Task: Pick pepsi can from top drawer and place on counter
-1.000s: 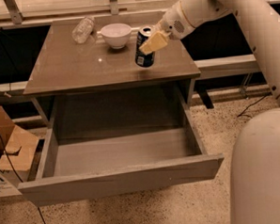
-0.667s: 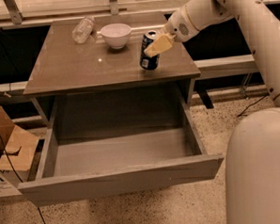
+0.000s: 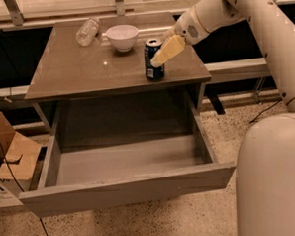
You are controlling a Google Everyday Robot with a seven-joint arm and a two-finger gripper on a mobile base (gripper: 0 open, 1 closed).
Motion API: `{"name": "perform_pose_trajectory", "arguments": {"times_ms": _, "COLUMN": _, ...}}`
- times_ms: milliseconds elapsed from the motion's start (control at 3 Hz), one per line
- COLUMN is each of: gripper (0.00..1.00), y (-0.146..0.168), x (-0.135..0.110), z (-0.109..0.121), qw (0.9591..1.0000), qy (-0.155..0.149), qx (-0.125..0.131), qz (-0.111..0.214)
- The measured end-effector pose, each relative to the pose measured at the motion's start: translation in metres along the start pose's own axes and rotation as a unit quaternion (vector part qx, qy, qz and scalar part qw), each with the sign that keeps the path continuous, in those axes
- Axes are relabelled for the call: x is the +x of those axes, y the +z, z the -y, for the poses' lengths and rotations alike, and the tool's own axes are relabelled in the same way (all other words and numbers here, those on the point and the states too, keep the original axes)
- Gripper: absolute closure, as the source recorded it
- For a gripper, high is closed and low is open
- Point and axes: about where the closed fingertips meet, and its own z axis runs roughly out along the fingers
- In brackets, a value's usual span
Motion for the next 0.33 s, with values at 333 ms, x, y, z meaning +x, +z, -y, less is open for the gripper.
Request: {"name": "perform_pose_trajectory", "arguments": {"times_ms": 333, "gripper": 0.00, "y": 0.0000, "x": 0.0000, "z": 0.0000, "qw": 1.0000, "qy": 0.000, "qx": 0.000, "qz": 0.000}}
